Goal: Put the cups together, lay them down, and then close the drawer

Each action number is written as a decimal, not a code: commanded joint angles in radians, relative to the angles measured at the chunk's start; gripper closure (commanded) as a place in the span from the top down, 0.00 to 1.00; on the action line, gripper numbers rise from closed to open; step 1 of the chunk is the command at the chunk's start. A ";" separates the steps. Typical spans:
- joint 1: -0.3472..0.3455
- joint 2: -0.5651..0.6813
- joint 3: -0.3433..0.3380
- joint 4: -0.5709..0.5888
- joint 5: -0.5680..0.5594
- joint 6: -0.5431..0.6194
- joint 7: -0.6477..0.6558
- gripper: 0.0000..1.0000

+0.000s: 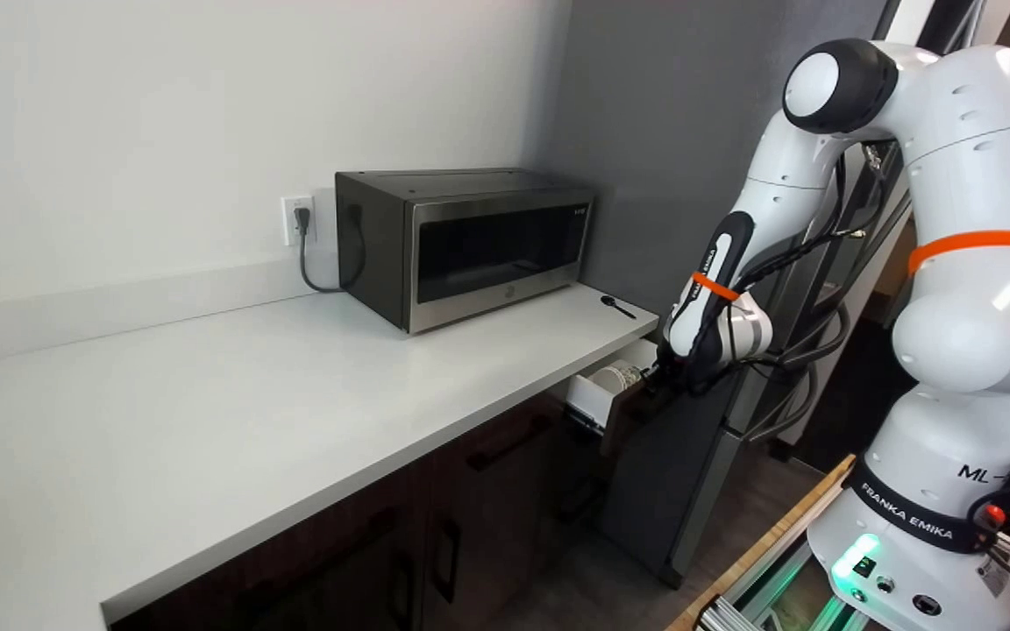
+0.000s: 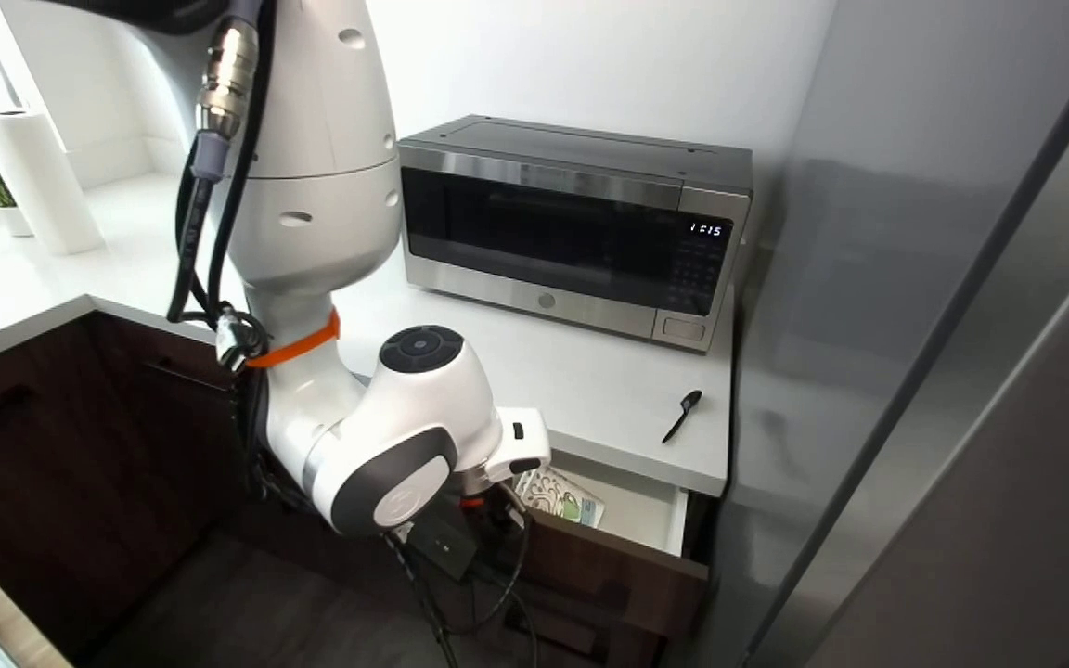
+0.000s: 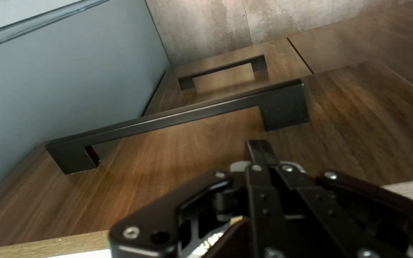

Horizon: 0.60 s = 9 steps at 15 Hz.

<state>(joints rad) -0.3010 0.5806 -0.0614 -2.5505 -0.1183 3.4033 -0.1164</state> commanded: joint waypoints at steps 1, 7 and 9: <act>-0.001 0.037 0.002 0.045 0.008 0.029 0.023 0.00; 0.007 0.061 -0.006 0.096 0.024 0.022 0.043 0.00; 0.015 0.070 -0.011 0.114 0.035 0.021 0.048 0.00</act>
<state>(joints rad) -0.3005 0.6145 -0.0623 -2.4785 -0.1053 3.4033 -0.0900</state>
